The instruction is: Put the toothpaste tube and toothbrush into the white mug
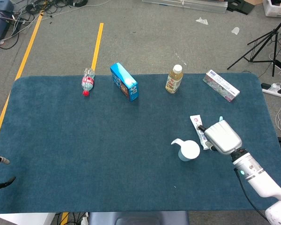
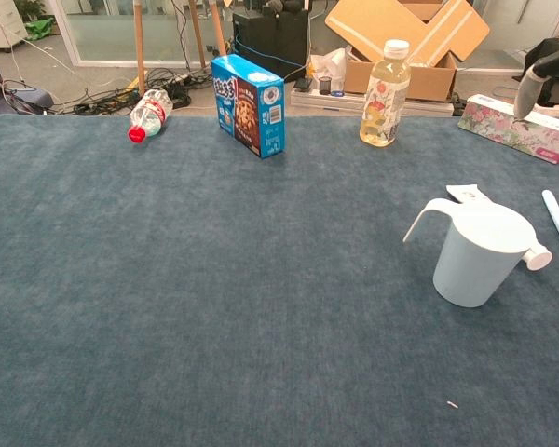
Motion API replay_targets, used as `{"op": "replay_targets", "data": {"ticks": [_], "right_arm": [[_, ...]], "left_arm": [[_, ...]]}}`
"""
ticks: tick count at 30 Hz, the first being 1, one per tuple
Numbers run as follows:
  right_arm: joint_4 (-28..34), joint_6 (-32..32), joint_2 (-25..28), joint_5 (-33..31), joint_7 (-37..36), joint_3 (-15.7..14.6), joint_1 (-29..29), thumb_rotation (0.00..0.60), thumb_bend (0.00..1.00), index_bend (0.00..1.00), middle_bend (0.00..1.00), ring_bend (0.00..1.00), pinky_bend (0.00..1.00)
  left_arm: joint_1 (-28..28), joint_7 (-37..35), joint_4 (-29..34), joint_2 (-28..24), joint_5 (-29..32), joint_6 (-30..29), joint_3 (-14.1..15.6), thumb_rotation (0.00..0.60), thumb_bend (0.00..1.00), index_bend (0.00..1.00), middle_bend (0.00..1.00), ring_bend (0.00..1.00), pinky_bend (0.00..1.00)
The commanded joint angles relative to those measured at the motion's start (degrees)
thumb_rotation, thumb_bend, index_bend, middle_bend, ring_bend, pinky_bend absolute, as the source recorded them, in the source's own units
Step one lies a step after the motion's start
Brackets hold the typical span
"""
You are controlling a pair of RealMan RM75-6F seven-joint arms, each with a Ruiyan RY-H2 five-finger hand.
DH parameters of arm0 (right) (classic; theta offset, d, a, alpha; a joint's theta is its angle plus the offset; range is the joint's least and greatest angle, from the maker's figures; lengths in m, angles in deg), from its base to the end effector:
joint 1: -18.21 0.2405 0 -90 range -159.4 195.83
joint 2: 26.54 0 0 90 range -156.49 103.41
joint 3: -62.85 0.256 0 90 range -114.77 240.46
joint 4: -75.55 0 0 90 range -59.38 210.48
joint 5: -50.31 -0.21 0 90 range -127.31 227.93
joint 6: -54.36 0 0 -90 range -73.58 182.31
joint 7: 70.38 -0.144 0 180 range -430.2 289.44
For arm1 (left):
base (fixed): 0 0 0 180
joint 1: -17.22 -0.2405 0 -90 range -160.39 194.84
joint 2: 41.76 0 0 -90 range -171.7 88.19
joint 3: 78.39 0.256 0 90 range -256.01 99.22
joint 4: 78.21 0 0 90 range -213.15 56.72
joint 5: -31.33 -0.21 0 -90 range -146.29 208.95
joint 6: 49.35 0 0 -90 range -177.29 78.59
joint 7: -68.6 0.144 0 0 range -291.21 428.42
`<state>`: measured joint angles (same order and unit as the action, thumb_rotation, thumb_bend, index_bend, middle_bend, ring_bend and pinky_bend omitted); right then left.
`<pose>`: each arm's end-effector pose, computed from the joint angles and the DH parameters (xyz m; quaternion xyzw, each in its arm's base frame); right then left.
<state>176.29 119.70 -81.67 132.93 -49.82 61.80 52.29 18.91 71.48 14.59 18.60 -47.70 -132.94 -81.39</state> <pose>-0.2093 -0.2923 0.1453 0.7972 -0.1944 0.2858 0.4950 -0.3404 0.1623 0.1843 -0.5675 -0.4035 -0.3138 0.6455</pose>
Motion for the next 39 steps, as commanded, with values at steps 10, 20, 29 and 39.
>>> {"op": "replay_targets", "data": {"ticks": [10, 20, 29, 39], "right_arm": [[-2.9, -12.2, -1.0, -13.0, 2.2, 1.1, 1.1, 0.6, 0.49, 0.35, 1.0, 1.0, 1.0], [-5.7, -29.1, -1.6, -28.4, -1.2, 0.2, 6.0, 0.6, 0.68, 0.24, 1.0, 1.0, 1.0], [-8.4, -35.9, -2.8, -36.2, -4.1, -1.3, 9.6, 0.6, 0.69, 0.23, 1.0, 1.0, 1.0], [-10.0, -35.7, -4.8, -39.3, -3.9, -3.8, 11.9, 0.6, 0.69, 0.23, 1.0, 1.0, 1.0]], "left_arm": [[0.1, -0.3, 0.0, -0.1, -0.1, 0.4, 0.1, 0.6, 0.0, 0.43, 0.4, 0.31, 0.35], [0.3, -0.2, 0.0, 0.0, 0.2, 0.9, 0.2, 0.6, 0.0, 0.43, 0.4, 0.31, 0.35], [0.3, -0.2, 0.0, 0.0, 0.2, 0.9, 0.3, 0.6, 0.0, 0.43, 0.4, 0.31, 0.35], [0.4, 0.0, 0.0, 0.0, 0.2, 1.0, 0.3, 0.6, 0.0, 0.43, 0.4, 0.31, 0.35]]}}
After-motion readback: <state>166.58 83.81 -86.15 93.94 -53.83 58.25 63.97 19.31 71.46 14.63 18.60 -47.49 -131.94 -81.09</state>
